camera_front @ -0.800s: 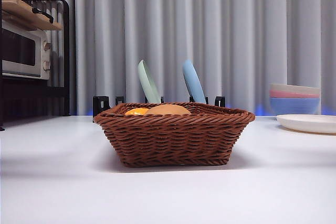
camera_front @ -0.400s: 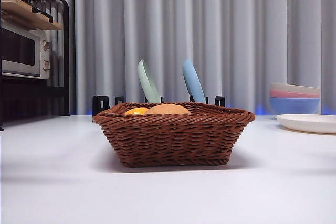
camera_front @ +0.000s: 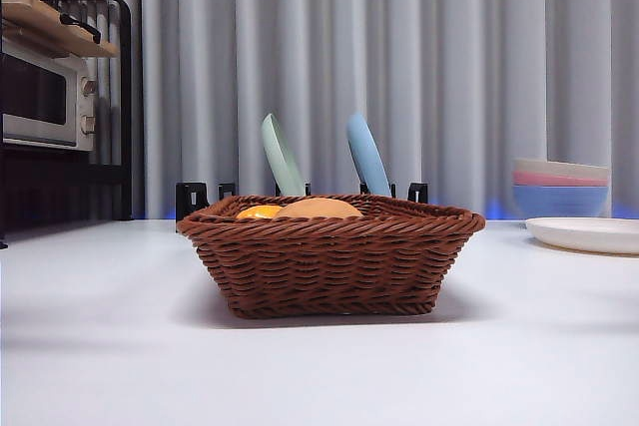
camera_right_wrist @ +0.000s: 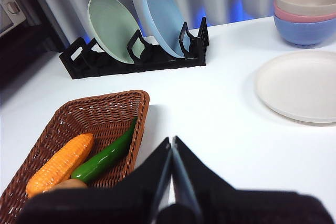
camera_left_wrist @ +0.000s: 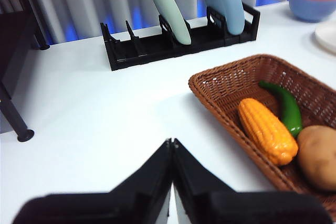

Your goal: Pick up the basket,pick up the corn from the table,pick up the potato from the table,pick up the cucumber from the table,put all items into the basket

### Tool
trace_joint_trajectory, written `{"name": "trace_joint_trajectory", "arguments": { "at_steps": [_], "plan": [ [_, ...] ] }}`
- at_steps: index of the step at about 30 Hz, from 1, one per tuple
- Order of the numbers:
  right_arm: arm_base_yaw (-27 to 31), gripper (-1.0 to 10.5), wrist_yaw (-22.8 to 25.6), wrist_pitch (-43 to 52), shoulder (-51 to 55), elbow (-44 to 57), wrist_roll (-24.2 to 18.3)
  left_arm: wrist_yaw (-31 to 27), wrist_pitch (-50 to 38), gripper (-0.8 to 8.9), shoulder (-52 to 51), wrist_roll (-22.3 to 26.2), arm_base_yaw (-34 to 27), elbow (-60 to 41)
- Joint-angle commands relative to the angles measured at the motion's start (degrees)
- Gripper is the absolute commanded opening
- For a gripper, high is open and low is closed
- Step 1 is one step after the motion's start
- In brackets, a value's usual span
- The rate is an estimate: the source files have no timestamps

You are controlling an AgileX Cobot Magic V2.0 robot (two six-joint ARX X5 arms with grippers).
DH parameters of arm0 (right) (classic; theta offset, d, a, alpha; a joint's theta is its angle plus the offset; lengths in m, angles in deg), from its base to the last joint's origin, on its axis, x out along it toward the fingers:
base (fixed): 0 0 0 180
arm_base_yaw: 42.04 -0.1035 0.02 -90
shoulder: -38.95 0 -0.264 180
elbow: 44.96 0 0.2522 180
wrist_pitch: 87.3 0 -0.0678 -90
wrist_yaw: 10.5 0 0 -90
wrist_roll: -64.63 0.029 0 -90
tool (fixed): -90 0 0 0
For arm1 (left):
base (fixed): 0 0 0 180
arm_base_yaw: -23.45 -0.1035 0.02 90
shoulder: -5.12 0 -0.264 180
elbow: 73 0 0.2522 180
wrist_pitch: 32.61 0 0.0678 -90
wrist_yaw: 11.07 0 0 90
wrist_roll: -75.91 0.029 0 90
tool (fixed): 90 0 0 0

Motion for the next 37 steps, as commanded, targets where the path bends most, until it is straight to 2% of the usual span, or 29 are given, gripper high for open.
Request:
{"name": "trace_joint_trajectory", "arguments": {
  "at_steps": [1,3,5,10,14,24,37],
  "plan": [
    [-0.04,0.0,0.11,0.35,0.04,0.2,0.57,3.08,-0.55,-0.03,-3.32,3.63,-3.26,-1.16],
    [-0.04,0.0,0.15,0.11,-0.04,0.2,0.57,8.94,-2.29,-0.03,-6.32,5.51,-7.48,-3.61],
    [-0.02,0.0,0.24,0.11,-0.04,0.2,0.55,12.22,-5.75,-0.03,-9.14,6.29,-12.11,-7.19],
    [-0.04,0.0,0.15,0.09,-0.04,0.2,0.55,16.66,-14.25,-0.03,-15.41,6.16,-22.43,-17.68],
    [-0.04,0.0,0.17,0.09,-0.04,0.2,0.55,19.39,-15.98,-0.03,-19.47,6.03,-27.43,-23.76],
    [-0.04,0.0,0.17,0.09,-0.04,0.2,0.55,19.37,-14.95,-0.03,-24.41,6.21,-30.84,-30.42],
    [-0.04,0.0,0.17,0.07,-0.04,0.2,0.55,19.3,-11.13,-0.03,-24.96,5.81,-31.87,-30.42]
  ]
}}
